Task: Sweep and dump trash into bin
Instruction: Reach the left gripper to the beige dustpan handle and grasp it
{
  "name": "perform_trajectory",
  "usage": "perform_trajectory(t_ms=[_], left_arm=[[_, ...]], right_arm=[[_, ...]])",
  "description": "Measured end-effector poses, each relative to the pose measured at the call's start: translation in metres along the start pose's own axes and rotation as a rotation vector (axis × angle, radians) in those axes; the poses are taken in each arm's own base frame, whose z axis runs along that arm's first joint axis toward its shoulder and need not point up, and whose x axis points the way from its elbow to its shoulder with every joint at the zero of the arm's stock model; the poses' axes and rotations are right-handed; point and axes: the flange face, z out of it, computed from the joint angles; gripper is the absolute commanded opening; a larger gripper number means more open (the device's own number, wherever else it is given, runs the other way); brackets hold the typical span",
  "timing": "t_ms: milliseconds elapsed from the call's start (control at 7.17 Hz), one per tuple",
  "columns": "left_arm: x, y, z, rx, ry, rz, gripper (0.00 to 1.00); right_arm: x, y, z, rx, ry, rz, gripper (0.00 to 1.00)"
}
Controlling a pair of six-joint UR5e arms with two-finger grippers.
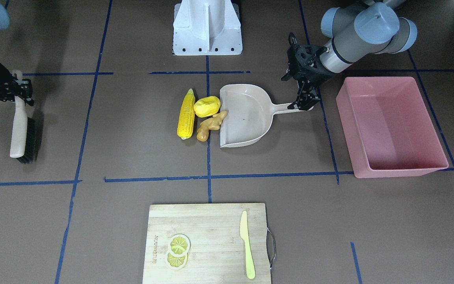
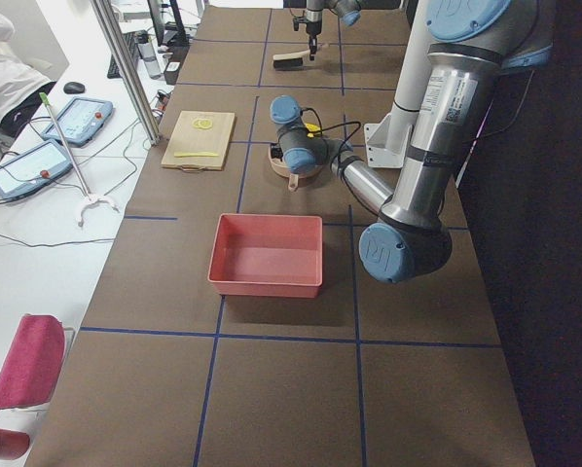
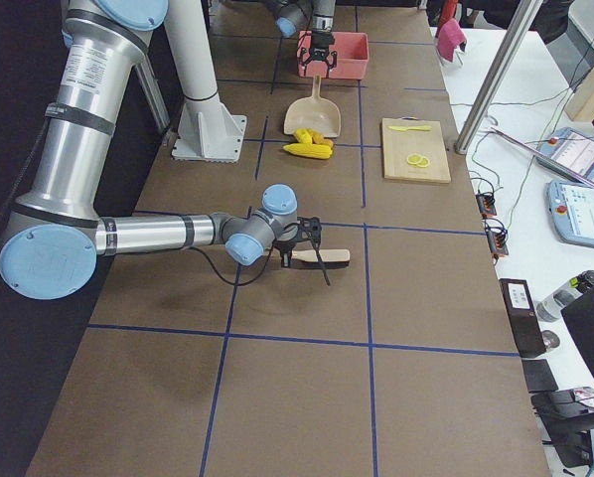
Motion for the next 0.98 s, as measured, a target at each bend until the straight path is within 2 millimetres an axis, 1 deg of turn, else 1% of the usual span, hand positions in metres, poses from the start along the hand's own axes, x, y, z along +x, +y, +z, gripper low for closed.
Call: perform_trajectory(t_ms=[279,558,976], left_arm=[[-0.003,0.011,0.018,-0.037,-0.009,0.033,0.99],[-0.005,0.017,0.031,-0.055,-0.001,0.029,0.99],[0.004,0.018,0.055,-0.084,-0.01,0.038,0.99]], right_arm=[[0.001,0.0,0.0,0.0,0.001,0.001,0.0],[0.001,0.0,0.0,0.0,0.002,0.002,0.0],[0.002,0.001,0.0,-0.001,0.003,0.003,0.0]])
